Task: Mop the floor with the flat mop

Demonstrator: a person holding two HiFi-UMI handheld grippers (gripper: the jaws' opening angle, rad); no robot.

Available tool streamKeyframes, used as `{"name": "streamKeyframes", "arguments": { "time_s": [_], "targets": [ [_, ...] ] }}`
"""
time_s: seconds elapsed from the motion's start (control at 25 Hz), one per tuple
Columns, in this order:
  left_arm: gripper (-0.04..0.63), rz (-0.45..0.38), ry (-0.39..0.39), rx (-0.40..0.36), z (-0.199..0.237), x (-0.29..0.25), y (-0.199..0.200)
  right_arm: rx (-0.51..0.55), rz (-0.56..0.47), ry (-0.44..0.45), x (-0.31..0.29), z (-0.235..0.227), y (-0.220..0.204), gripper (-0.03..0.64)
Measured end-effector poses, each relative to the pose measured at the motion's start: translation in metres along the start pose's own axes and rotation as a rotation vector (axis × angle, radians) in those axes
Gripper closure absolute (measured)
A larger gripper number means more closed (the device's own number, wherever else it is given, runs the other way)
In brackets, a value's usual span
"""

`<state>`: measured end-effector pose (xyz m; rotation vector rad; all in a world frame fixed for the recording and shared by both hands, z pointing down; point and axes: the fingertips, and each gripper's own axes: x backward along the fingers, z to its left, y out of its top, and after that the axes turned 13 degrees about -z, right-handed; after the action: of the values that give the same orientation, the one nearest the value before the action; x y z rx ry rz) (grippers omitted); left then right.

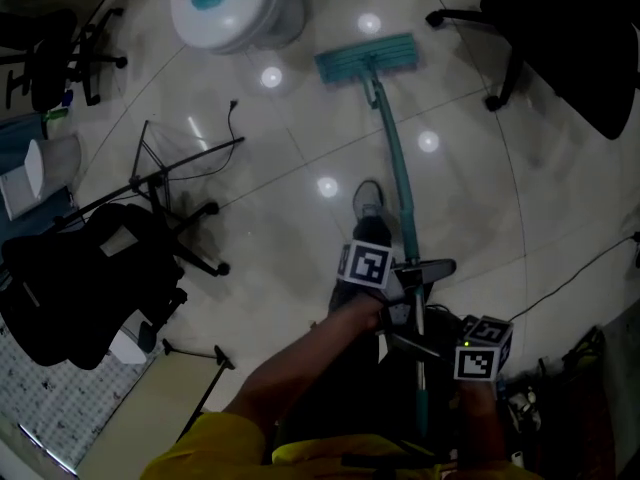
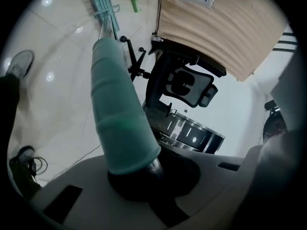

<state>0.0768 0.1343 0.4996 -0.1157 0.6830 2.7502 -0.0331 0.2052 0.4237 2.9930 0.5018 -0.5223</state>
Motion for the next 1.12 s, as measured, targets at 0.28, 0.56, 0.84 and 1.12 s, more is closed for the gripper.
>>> {"name": "streamKeyframes", "arguments": {
  "time_s": [0.28, 0.56, 0.84, 1.12],
  "targets": [
    [0.55, 0.017, 0.025, 0.131, 0.077, 0.018, -0.104, -0.033, 0.051, -0.054, 0.037, -0.037, -0.105, 0.36],
    [0.561, 0.003, -0.024, 0.048, 0.095, -0.014, 0.029, 0.0, -0.017, -0.008, -0.031, -0.098, -0.007, 0.379],
    [0.561, 0.068, -0.013, -0.065, 0.038, -0.054, 0.19, 0.039, -0.121, 0.046, -0.109, -0.101, 0.152, 0.38],
    [0.561, 0.09, 0.017, -0.114, 0.014, -0.063, 0.25, 0.042, -0.175, 0.068, -0.139, -0.091, 0.208, 0.376]
  ]
}}
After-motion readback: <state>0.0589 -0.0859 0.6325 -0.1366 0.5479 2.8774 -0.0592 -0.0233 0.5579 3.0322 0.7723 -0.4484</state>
